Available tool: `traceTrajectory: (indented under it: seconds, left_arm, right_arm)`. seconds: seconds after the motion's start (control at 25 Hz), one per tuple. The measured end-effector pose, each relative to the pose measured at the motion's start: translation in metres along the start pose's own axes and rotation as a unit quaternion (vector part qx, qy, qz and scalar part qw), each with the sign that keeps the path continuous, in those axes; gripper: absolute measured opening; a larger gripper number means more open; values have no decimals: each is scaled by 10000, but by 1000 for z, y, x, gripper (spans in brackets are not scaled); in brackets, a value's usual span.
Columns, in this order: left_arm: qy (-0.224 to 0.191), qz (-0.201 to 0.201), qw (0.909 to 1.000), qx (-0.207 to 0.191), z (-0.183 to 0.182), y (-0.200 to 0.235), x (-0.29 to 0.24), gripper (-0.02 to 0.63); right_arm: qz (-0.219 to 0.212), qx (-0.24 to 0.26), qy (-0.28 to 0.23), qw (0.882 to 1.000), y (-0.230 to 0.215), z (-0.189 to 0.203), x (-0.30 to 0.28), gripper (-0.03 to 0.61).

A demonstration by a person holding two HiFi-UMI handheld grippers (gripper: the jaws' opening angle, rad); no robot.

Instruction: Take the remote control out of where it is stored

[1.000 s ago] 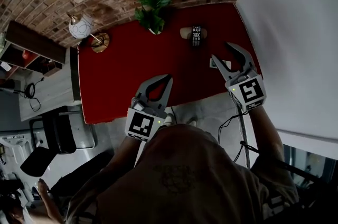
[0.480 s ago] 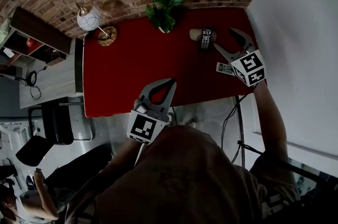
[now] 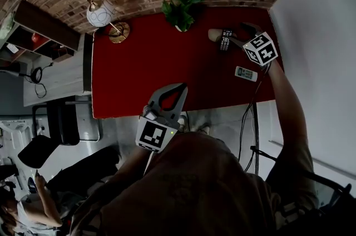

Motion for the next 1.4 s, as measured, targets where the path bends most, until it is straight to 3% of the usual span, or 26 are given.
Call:
traceTrajectory:
  seconds: [0.2, 0.56, 0.88, 1.12, 1.16, 1.2, 1.24, 1.4]
  left_arm:
    - [129, -103, 9998, 77, 10, 4, 2, 11]
    - [414, -267, 9986, 171, 25, 12, 9, 11]
    - [540, -323, 9978, 223, 36, 16, 15, 11]
    - [592, -306, 9974, 287, 44, 17, 15, 9]
    - [587, -306, 9974, 294, 45, 18, 15, 11]
    - [578, -307, 9974, 295, 45, 18, 14, 11]
    - [571, -307, 9975, 291, 45, 18, 13, 11]
    - [576, -305, 9975, 280, 46, 20, 13, 11]
  right_arm:
    - [-301, -124, 406, 9986, -14, 27, -29, 290]
    - [-431, -275, 952, 9941, -25, 63, -77, 290]
    - [-520, -157, 1218, 9911, -23, 75, -107, 288]
    - [-658, 209, 1262, 9896, -11, 73, -116, 284]
    - [-666, 287, 1255, 9894, -10, 72, -116, 259]
    - [-699, 365, 1258, 9889, -8, 70, -116, 180]
    - [-779, 416, 1277, 9879, -5, 69, -116, 149]
    - [-1271, 418, 1576, 9784, 15, 74, -118, 132]
Point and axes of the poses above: the fingertips, and each gripper's own axes: x backward along the fingers, y to its left, z out of its underside, the point moved 2 cm from there along x, backward along the fingers, and after that the axes turned 4 degrees about -x, right-handed, at the moved point
